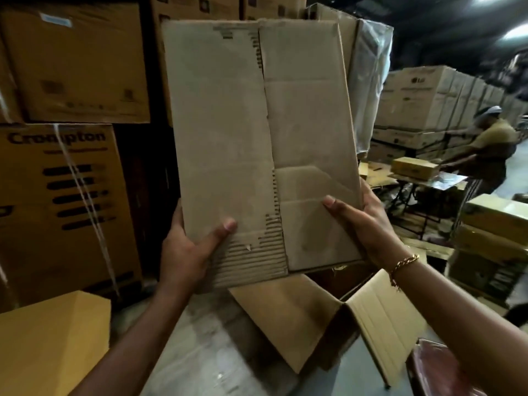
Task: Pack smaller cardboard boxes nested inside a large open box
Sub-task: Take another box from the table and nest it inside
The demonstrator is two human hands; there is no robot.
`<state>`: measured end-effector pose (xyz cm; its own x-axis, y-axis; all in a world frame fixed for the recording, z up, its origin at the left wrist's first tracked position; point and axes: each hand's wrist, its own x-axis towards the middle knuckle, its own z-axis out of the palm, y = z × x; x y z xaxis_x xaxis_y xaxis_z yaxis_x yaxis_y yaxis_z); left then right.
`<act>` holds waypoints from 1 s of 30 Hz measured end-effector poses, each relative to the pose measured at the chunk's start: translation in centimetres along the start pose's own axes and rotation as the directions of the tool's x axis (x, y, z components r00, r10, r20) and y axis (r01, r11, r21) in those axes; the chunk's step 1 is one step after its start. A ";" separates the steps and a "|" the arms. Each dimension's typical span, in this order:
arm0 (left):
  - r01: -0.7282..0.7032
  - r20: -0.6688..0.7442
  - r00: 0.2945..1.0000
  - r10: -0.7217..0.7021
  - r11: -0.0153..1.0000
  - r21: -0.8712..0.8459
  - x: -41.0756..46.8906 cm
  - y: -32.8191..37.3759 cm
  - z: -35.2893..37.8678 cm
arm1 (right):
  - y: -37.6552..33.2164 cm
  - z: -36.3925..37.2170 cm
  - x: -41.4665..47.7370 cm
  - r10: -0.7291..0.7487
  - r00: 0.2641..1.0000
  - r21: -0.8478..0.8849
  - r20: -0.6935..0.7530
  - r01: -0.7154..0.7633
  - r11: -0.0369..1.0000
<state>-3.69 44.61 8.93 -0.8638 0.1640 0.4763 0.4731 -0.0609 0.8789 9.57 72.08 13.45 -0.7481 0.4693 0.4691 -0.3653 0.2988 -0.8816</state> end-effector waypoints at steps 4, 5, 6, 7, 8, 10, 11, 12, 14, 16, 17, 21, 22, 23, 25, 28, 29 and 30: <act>-0.041 0.007 0.999 0.042 0.998 -0.038 4.6 -0.6 6.5 | 1.0 -4.4 6.5 -0.040 0.999 -0.054 -0.022 0.039 0.998; -0.049 0.014 0.999 0.050 0.998 -0.047 5.8 -0.7 8.1 | 1.2 -5.3 8.1 -0.043 0.999 -0.074 -0.016 0.041 0.996; -0.042 0.022 0.999 0.044 0.997 -0.062 6.9 -0.7 9.6 | 1.3 -6.3 9.6 -0.036 0.999 -0.092 -0.016 0.035 0.995; -0.031 0.027 0.999 0.033 0.996 -0.079 8.1 -0.6 11.1 | 1.4 -7.3 11.2 -0.031 0.999 -0.109 -0.023 0.028 0.994; -0.021 0.032 0.999 0.024 0.996 -0.090 9.2 -0.5 12.6 | 1.4 -8.3 12.7 -0.033 0.999 -0.128 -0.029 0.029 0.991; 0.012 0.055 0.998 -0.007 0.996 -0.089 11.1 -0.4 15.3 | 1.7 -10.2 15.5 -0.029 0.999 -0.168 -0.028 0.024 0.985; 0.033 0.067 0.997 -0.026 0.995 -0.092 12.1 -0.3 16.6 | 1.8 -11.1 16.9 -0.025 0.999 -0.185 -0.022 0.020 0.983; 0.055 0.077 0.996 -0.048 0.994 -0.097 12.9 -0.4 17.8 | 1.9 -11.9 18.2 -0.015 1.000 -0.199 -0.020 0.010 0.980; 0.094 0.088 0.992 -0.087 0.992 -0.084 14.3 -0.6 20.0 | 2.1 -13.3 20.6 0.018 1.000 -0.223 -0.016 -0.021 0.975; 0.134 0.091 0.987 -0.130 0.990 -0.037 15.5 -0.8 21.8 | 2.7 -14.6 23.1 0.057 0.998 -0.246 0.014 -0.052 0.968; 0.159 0.083 0.984 -0.155 0.986 -0.041 16.0 -0.9 22.7 | 3.0 -15.2 24.2 0.084 0.996 -0.262 0.033 -0.072 0.962; 0.259 0.069 0.965 -0.252 0.957 -0.132 17.2 -1.5 25.8 | 4.6 -17.2 28.8 0.191 0.975 -0.351 0.112 -0.141 0.926; 0.285 0.065 0.958 -0.279 0.945 -0.159 17.2 -1.7 26.7 | 5.0 -17.8 30.0 0.215 0.968 -0.374 0.133 -0.152 0.915; 0.310 0.058 0.951 -0.305 0.932 -0.186 17.2 -1.8 27.5 | 5.5 -18.4 31.2 0.240 0.959 -0.395 0.152 -0.164 0.904; 0.341 0.028 0.939 -0.342 0.919 -0.196 17.3 -1.4 29.3 | 6.5 -19.6 33.6 0.298 0.938 -0.437 0.178 -0.196 0.878; 0.376 -0.041 0.923 -0.383 0.918 -0.122 16.9 -0.4 31.9 | 7.8 -21.1 36.3 0.362 0.901 -0.505 0.237 -0.204 0.839; 0.399 -0.060 0.912 -0.405 0.913 -0.088 16.6 -0.1 32.7 | 8.3 -21.7 36.8 0.379 0.892 -0.518 0.247 -0.209 0.830; 0.421 -0.073 0.903 -0.424 0.906 -0.054 16.4 0.3 33.4 | 8.6 -22.2 37.2 0.396 0.881 -0.528 0.257 -0.215 0.822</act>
<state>-11.91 80.12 16.18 -0.9930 0.1019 0.0595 0.0558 -0.0392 0.9977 -9.10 110.57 24.42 -0.9467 0.3181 0.0506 0.1532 0.5829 -0.7980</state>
